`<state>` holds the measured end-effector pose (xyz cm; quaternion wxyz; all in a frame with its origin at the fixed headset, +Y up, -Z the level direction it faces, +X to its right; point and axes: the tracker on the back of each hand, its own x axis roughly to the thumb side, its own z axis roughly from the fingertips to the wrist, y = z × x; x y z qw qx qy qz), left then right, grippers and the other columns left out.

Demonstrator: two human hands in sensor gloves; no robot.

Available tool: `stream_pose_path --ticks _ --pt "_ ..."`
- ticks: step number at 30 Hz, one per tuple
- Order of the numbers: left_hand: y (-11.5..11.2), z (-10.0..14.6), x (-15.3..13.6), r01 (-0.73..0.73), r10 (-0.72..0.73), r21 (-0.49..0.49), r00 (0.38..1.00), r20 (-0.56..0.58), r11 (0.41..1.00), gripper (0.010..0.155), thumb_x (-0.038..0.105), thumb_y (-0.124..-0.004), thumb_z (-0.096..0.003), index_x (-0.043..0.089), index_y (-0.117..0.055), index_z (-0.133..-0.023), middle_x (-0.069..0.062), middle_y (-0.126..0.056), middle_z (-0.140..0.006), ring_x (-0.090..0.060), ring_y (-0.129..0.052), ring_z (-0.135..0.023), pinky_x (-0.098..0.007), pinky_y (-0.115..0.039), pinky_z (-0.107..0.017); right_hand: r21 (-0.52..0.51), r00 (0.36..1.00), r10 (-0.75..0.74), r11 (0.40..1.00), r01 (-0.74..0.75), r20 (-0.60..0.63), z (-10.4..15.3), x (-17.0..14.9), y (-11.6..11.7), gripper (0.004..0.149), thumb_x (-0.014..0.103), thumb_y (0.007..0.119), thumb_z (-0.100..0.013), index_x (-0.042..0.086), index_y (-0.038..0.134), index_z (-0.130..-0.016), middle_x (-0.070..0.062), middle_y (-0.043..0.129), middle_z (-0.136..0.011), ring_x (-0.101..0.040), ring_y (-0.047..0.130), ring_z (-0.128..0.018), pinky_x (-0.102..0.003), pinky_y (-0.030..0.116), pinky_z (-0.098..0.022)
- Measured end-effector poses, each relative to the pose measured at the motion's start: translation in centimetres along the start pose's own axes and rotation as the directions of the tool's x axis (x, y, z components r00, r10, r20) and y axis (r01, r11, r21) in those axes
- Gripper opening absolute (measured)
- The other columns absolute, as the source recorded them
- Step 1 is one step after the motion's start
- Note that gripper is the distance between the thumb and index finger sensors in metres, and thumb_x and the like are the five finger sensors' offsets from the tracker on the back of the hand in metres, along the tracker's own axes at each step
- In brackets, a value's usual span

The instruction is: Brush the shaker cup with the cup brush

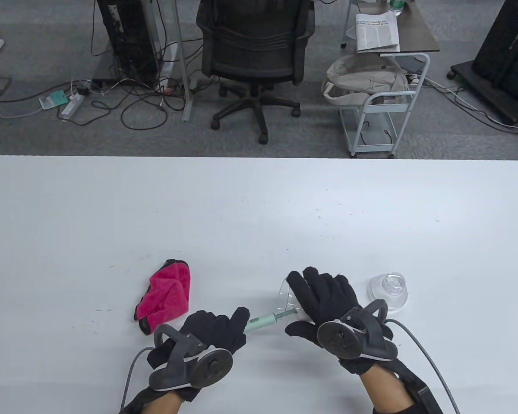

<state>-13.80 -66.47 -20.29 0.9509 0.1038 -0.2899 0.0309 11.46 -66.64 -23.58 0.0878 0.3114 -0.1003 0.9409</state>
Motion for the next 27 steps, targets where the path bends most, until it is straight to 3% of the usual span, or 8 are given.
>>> stream_pose_path --ticks 6,8,10,13,16,21,24,27 --pt "-0.1 -0.1 -0.1 -0.003 0.003 -0.02 1.0 0.002 1.0 0.055 0.041 -0.084 -0.052 0.02 -0.07 -0.1 0.001 -0.098 -0.051 -0.024 -0.103 -0.048 -0.056 -0.083 -0.053 0.101 0.998 0.03 0.994 -0.036 0.054 0.1 1.4 -0.4 0.086 0.029 0.077 -0.049 0.02 0.017 -0.11 -0.019 0.035 -0.119 -0.053 0.048 -0.109 -0.068 0.044 -0.078" --pt "-0.3 -0.3 0.1 -0.016 0.017 -0.033 1.0 0.024 0.999 0.055 0.041 -0.085 -0.052 0.02 -0.07 -0.1 0.0 -0.098 -0.051 -0.024 -0.103 -0.049 -0.057 -0.082 -0.055 -0.033 0.997 0.057 0.998 -0.055 0.049 0.4 0.5 -0.5 0.094 0.036 0.086 -0.044 0.02 0.022 -0.11 -0.015 0.046 -0.116 -0.045 0.061 -0.105 -0.061 0.055 -0.078" --pt "-0.3 -0.3 0.2 0.016 -0.016 -0.01 0.999 0.034 1.0 0.055 0.04 -0.084 -0.0524 0.019 -0.07 -0.101 0.0 -0.098 -0.051 -0.025 -0.102 -0.05 -0.057 -0.08 -0.057 -0.161 0.989 0.15 0.976 -0.146 0.007 0.7 -0.5 -0.3 0.101 0.054 0.088 -0.038 0.018 0.028 -0.111 -0.015 0.053 -0.113 -0.04 0.073 -0.096 -0.06 0.063 -0.074" --pt "0.4 -0.1 0.8 0.048 -0.051 0.049 0.997 0.058 0.998 0.055 0.04 -0.085 -0.0523 0.019 -0.07 -0.101 0.0 -0.098 -0.051 -0.025 -0.102 -0.05 -0.058 -0.079 -0.058 -0.054 0.971 0.201 0.976 -0.209 -0.132 0.8 -2.0 0.3 0.109 0.076 0.072 -0.035 0.019 0.02 -0.112 -0.019 0.048 -0.115 -0.049 0.071 -0.098 -0.064 0.063 -0.072" --pt "0.5 -0.1 0.8 0.126 -0.126 0.032 0.992 0.017 0.992 0.055 0.041 -0.084 -0.0518 0.02 -0.07 -0.101 0.001 -0.098 -0.052 -0.024 -0.103 -0.05 -0.058 -0.08 -0.057 0.031 0.996 -0.043 0.998 0.045 -0.073 0.6 -1.4 0.7 0.096 0.057 0.078 -0.044 0.018 0.023 -0.112 -0.021 0.047 -0.115 -0.052 0.066 -0.099 -0.069 0.058 -0.072" --pt "0.0 -0.2 -0.5 0.113 -0.114 -0.014 0.993 -0.038 0.993 0.055 0.042 -0.085 -0.0517 0.02 -0.07 -0.1 0.002 -0.098 -0.053 -0.024 -0.104 -0.05 -0.057 -0.083 -0.053 0.081 1.0 0.024 0.996 -0.024 -0.005 0.1 0.4 0.4 0.079 0.026 0.078 -0.05 0.023 0.028 -0.111 -0.02 0.037 -0.118 -0.053 0.048 -0.109 -0.067 0.049 -0.077" --pt "-0.1 -0.2 -0.6 0.099 -0.099 -0.028 0.995 0.0 0.995 0.054 0.041 -0.085 -0.0517 0.02 -0.071 -0.1 0.001 -0.098 -0.053 -0.025 -0.103 -0.051 -0.056 -0.082 -0.055 -0.087 0.991 0.13 0.988 -0.132 -0.024 0.3 -0.1 0.3 0.09 0.039 0.088 -0.043 0.02 0.032 -0.111 -0.013 0.053 -0.113 -0.042 0.07 -0.101 -0.063 0.055 -0.076" --pt "-0.1 -0.2 0.1 0.139 -0.138 -0.005 0.989 0.043 0.99 0.054 0.041 -0.085 -0.0516 0.02 -0.071 -0.1 0.001 -0.098 -0.053 -0.024 -0.103 -0.053 -0.056 -0.08 -0.059 -0.019 0.982 0.175 0.984 -0.177 -0.071 0.2 -0.8 0.7 0.105 0.059 0.086 -0.037 0.015 0.028 -0.113 -0.013 0.053 -0.112 -0.042 0.07 -0.098 -0.068 0.055 -0.074"
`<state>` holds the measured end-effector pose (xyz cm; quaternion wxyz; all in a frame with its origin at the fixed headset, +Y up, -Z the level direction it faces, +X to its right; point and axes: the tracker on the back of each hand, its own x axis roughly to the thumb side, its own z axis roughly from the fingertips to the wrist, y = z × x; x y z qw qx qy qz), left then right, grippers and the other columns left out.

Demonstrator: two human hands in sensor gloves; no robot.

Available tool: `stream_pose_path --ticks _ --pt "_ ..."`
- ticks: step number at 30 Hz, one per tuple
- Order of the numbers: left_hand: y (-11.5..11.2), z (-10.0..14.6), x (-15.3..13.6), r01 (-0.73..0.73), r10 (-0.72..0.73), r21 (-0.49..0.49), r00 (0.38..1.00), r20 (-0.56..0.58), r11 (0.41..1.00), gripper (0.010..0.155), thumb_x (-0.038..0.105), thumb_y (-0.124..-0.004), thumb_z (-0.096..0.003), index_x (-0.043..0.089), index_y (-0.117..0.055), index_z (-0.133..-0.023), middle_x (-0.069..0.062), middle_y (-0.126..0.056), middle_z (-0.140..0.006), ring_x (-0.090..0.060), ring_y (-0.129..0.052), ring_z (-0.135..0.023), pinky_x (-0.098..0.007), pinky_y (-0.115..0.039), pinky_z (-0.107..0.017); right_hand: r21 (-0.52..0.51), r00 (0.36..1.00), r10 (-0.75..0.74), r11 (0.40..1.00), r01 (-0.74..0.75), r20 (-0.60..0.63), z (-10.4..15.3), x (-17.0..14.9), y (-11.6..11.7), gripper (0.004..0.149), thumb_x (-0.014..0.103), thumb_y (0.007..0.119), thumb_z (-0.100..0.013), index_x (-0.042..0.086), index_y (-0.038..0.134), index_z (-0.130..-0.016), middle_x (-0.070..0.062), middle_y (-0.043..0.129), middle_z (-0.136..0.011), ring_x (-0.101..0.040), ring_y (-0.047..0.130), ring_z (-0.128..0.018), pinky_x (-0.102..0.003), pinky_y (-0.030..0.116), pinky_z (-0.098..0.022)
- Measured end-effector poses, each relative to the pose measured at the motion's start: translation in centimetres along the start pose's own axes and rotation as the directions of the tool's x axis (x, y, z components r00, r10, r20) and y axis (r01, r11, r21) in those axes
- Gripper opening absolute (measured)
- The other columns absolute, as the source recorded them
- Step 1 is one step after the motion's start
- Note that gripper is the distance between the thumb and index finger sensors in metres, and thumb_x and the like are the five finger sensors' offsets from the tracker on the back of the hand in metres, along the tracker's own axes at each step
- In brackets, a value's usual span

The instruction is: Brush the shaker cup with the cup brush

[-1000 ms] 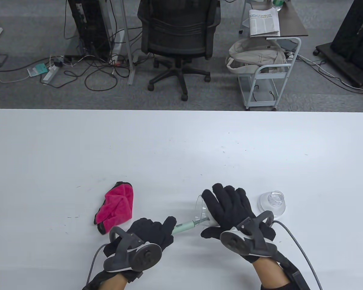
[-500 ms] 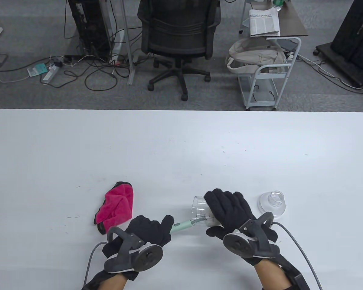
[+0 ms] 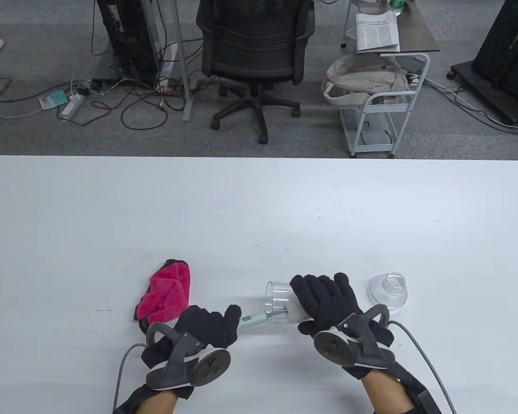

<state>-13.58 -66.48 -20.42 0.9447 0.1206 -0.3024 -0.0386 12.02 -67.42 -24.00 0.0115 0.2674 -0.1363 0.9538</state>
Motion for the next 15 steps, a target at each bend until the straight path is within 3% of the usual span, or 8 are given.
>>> stream_pose_path --ticks 2,3,8,11,13,15 --pt "0.2 0.1 0.7 -0.041 0.04 0.045 0.999 0.018 0.998 0.054 0.039 -0.086 -0.0515 0.018 -0.072 -0.099 -0.001 -0.098 -0.053 -0.026 -0.102 -0.053 -0.058 -0.079 -0.059 0.044 0.997 -0.079 0.996 0.079 -0.014 -0.1 0.0 0.4 0.107 0.067 0.079 -0.037 0.017 0.022 -0.112 -0.02 0.04 -0.117 -0.051 0.063 -0.102 -0.069 0.054 -0.074" --pt "0.4 0.1 0.9 0.044 -0.044 0.016 0.999 -0.006 0.999 0.054 0.04 -0.085 -0.0518 0.02 -0.07 -0.1 0.001 -0.098 -0.054 -0.025 -0.102 -0.053 -0.057 -0.08 -0.059 0.049 0.991 -0.13 0.99 0.13 -0.001 -0.2 0.1 0.6 0.103 0.067 0.076 -0.04 0.016 0.025 -0.113 -0.022 0.04 -0.118 -0.054 0.061 -0.103 -0.07 0.054 -0.073" --pt "0.1 0.1 0.1 0.047 -0.047 -0.004 0.997 -0.057 0.999 0.054 0.042 -0.085 -0.051 0.021 -0.072 -0.099 0.002 -0.098 -0.053 -0.024 -0.104 -0.051 -0.056 -0.083 -0.055 0.195 0.978 -0.203 0.962 0.19 0.048 -0.3 1.0 0.0 0.086 0.039 0.078 -0.049 0.019 0.025 -0.113 -0.019 0.035 -0.12 -0.052 0.049 -0.11 -0.07 0.047 -0.076" --pt "0.0 0.1 -0.3 0.007 -0.008 -0.014 0.996 -0.086 1.0 0.054 0.042 -0.085 -0.0512 0.02 -0.072 -0.099 0.002 -0.098 -0.054 -0.024 -0.104 -0.051 -0.057 -0.082 -0.055 0.094 0.98 -0.193 0.978 0.187 0.058 -0.1 1.2 -1.0 0.075 0.031 0.079 -0.05 0.023 0.036 -0.112 -0.015 0.043 -0.118 -0.048 0.052 -0.11 -0.067 0.049 -0.077" --pt "0.0 0.2 -0.1 0.005 -0.006 -0.008 0.998 -0.063 1.0 0.053 0.042 -0.085 -0.0512 0.02 -0.073 -0.098 0.002 -0.098 -0.054 -0.025 -0.103 -0.052 -0.057 -0.082 -0.056 -0.041 0.99 -0.124 0.991 0.127 0.067 0.1 1.2 -1.3 0.084 0.039 0.088 -0.044 0.022 0.04 -0.11 -0.01 0.056 -0.112 -0.042 0.068 -0.102 -0.066 0.054 -0.076" --pt "0.1 0.3 0.4 0.034 -0.034 0.016 0.999 -0.026 0.999 0.053 0.041 -0.086 -0.0513 0.019 -0.073 -0.098 0.001 -0.098 -0.054 -0.025 -0.103 -0.053 -0.058 -0.081 -0.057 -0.036 0.998 -0.054 0.998 0.055 0.044 0.1 0.8 -1.0 0.096 0.049 0.089 -0.04 0.02 0.032 -0.112 -0.007 0.056 -0.11 -0.037 0.071 -0.098 -0.066 0.055 -0.076"
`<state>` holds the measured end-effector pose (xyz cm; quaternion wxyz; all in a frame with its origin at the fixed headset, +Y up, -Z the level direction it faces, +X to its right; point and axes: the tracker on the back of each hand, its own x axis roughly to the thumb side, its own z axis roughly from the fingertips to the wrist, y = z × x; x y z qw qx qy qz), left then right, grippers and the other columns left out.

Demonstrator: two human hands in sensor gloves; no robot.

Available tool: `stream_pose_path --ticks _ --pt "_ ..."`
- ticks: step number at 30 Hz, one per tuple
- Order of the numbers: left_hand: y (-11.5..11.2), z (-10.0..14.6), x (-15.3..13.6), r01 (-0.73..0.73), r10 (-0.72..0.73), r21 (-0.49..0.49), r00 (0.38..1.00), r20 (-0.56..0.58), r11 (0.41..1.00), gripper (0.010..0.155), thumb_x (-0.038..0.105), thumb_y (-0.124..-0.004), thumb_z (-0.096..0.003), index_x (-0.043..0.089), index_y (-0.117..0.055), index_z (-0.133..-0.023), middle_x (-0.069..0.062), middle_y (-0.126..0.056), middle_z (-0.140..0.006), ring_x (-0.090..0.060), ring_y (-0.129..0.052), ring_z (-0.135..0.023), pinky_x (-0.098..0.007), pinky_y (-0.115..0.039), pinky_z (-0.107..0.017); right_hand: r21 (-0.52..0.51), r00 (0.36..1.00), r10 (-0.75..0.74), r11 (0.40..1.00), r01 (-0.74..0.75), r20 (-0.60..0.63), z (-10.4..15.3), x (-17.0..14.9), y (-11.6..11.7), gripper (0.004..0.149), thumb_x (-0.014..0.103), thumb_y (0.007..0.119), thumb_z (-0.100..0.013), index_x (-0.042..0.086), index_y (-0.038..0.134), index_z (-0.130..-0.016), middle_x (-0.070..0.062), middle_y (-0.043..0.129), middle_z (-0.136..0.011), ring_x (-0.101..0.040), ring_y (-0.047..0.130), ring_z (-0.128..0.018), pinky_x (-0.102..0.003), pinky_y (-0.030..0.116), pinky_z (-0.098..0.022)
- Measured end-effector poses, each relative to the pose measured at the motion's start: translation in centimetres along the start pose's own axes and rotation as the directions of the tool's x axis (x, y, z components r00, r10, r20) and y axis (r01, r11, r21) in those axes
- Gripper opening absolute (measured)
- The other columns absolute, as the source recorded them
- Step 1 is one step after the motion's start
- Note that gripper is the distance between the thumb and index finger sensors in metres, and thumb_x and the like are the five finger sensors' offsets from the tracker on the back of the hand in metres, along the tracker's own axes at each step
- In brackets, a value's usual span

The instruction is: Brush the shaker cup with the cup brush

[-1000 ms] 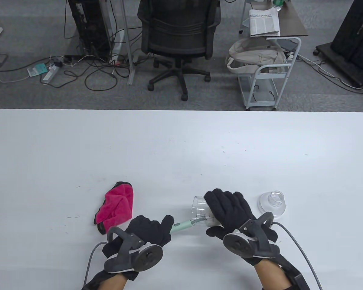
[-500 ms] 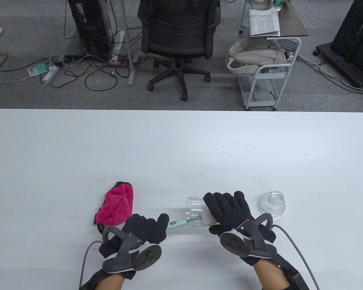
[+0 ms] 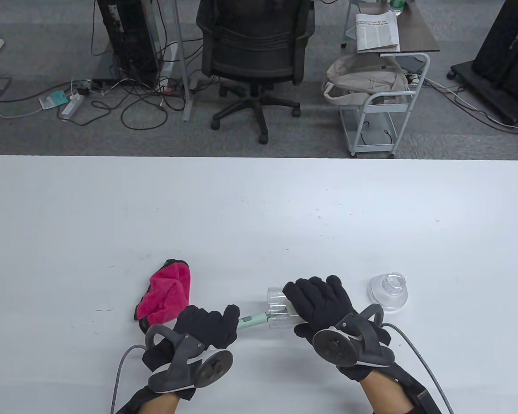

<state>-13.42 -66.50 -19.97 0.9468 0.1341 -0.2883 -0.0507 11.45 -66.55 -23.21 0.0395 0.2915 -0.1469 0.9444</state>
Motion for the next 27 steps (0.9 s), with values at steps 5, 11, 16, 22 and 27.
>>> stream_pose_path --ticks 5,11,16,22,27 --pt "0.4 0.2 1.1 0.073 -0.074 0.035 0.997 0.026 0.997 0.053 0.041 -0.085 -0.0518 0.02 -0.072 -0.098 0.001 -0.097 -0.055 -0.024 -0.103 -0.054 -0.057 -0.08 -0.059 0.127 0.996 -0.07 0.989 0.077 -0.06 -0.3 -0.6 1.4 0.107 0.064 0.082 -0.039 0.017 0.022 -0.113 -0.023 0.035 -0.118 -0.055 0.055 -0.106 -0.071 0.051 -0.074" --pt "0.1 0.0 0.1 0.02 -0.02 0.002 0.999 -0.033 1.0 0.053 0.042 -0.086 -0.0508 0.02 -0.074 -0.097 0.003 -0.098 -0.053 -0.024 -0.104 -0.051 -0.056 -0.083 -0.055 0.212 0.991 -0.128 0.97 0.119 0.028 -0.1 0.8 0.8 0.089 0.034 0.082 -0.048 0.019 0.023 -0.112 -0.02 0.035 -0.119 -0.052 0.048 -0.11 -0.07 0.046 -0.077" --pt "0.2 0.0 0.4 -0.012 0.012 0.024 1.0 0.017 1.0 0.053 0.042 -0.086 -0.0512 0.019 -0.074 -0.097 0.002 -0.098 -0.053 -0.024 -0.103 -0.052 -0.057 -0.082 -0.056 0.01 0.998 0.062 0.998 -0.062 0.017 0.3 0.3 0.4 0.105 0.055 0.089 -0.038 0.018 0.023 -0.112 -0.013 0.048 -0.113 -0.041 0.07 -0.099 -0.066 0.057 -0.075" --pt "0.9 0.0 0.8 0.042 -0.042 0.032 0.999 0.003 0.999 0.053 0.043 -0.085 -0.051 0.02 -0.074 -0.098 0.002 -0.098 -0.054 -0.023 -0.104 -0.052 -0.056 -0.082 -0.057 0.153 0.998 0.022 0.988 -0.014 -0.052 -0.3 -1.0 0.6 0.107 0.059 0.092 -0.036 0.019 0.028 -0.112 -0.014 0.055 -0.113 -0.044 0.076 -0.096 -0.069 0.059 -0.072" --pt "1.0 0.2 -0.4 -0.011 0.011 -0.001 0.999 -0.043 1.0 0.054 0.044 -0.084 -0.0509 0.022 -0.074 -0.099 0.002 -0.098 -0.056 -0.024 -0.103 -0.054 -0.058 -0.08 -0.058 0.215 0.999 -0.029 0.976 0.035 -0.029 0.1 -1.8 0.2 0.106 0.053 0.096 -0.036 0.022 0.028 -0.112 -0.01 0.052 -0.116 -0.044 0.07 -0.102 -0.071 0.054 -0.074"
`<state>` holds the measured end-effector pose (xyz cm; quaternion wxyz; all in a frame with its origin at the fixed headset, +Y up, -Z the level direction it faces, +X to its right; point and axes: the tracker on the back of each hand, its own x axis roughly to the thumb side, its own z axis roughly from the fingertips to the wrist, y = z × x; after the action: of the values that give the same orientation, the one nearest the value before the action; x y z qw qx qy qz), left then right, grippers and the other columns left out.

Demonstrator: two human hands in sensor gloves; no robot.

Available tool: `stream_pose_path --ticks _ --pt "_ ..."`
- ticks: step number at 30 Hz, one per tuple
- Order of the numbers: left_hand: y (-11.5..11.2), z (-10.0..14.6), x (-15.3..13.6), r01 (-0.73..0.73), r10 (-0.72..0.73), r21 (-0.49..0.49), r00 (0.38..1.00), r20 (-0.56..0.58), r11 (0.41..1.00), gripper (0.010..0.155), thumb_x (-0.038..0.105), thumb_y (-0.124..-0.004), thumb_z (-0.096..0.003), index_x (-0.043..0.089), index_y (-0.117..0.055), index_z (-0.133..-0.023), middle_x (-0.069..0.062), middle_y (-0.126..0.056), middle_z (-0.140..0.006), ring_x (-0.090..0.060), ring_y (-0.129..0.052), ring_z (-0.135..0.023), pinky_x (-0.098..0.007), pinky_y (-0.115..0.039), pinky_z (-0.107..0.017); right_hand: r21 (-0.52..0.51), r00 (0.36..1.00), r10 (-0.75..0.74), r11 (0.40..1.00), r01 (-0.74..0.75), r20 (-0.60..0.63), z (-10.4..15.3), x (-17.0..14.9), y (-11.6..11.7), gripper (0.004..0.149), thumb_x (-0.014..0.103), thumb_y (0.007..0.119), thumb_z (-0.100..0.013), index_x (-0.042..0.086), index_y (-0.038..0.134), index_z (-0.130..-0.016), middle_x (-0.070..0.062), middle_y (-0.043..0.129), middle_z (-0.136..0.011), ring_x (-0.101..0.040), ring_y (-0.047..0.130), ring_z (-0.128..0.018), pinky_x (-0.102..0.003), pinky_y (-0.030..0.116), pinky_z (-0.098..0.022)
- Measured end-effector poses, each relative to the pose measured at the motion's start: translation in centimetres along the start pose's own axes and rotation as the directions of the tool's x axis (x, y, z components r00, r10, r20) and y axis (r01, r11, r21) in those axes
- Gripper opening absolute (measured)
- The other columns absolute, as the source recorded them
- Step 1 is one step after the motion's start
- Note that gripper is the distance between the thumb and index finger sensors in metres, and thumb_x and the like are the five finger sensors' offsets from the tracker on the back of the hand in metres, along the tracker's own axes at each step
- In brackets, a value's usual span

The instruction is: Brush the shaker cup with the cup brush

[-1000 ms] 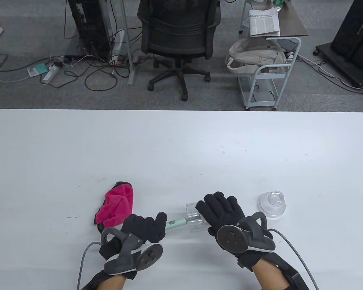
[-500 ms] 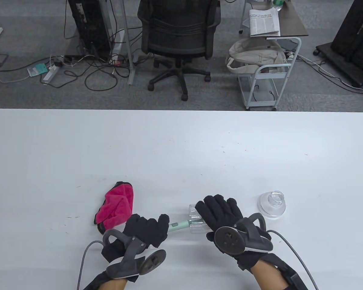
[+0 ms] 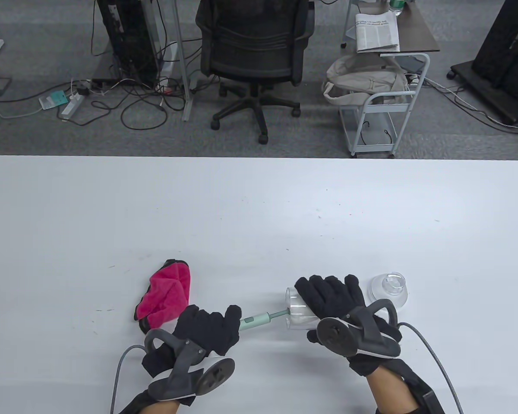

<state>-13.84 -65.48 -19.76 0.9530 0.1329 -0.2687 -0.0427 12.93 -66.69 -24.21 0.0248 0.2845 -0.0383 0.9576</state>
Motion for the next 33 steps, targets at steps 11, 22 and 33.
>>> stream_pose_path --ticks 11,22,33 --pt "-1.1 -0.5 1.1 -0.082 0.086 -0.095 0.995 0.045 0.992 0.055 0.044 -0.084 -0.0508 0.022 -0.073 -0.1 0.001 -0.099 -0.051 -0.024 -0.104 -0.049 -0.057 -0.08 -0.06 -0.129 1.0 -0.008 0.992 0.011 0.025 0.0 -0.1 -0.2 0.106 0.055 0.096 -0.033 0.028 0.029 -0.11 -0.005 0.053 -0.115 -0.039 0.067 -0.104 -0.067 0.056 -0.076" --pt "-0.7 0.0 -0.1 -0.054 0.055 -0.075 0.998 0.01 0.996 0.055 0.049 -0.083 -0.0496 0.023 -0.076 -0.097 0.002 -0.099 -0.052 -0.024 -0.104 -0.047 -0.059 -0.08 -0.058 0.04 0.995 -0.044 0.998 0.041 0.086 -0.4 2.0 0.8 0.106 0.052 0.097 -0.035 0.023 0.03 -0.112 -0.008 0.053 -0.115 -0.041 0.068 -0.104 -0.067 0.056 -0.076" --pt "-0.2 0.2 -0.5 -0.112 0.113 -0.074 0.994 0.009 0.991 0.055 0.049 -0.083 -0.0493 0.021 -0.078 -0.097 0.002 -0.1 -0.045 -0.023 -0.104 -0.041 -0.058 -0.079 -0.06 -0.129 0.999 0.033 0.991 -0.032 0.01 0.5 -0.6 0.1 0.106 0.055 0.096 -0.034 0.024 0.03 -0.111 -0.009 0.054 -0.114 -0.04 0.072 -0.101 -0.066 0.06 -0.074"
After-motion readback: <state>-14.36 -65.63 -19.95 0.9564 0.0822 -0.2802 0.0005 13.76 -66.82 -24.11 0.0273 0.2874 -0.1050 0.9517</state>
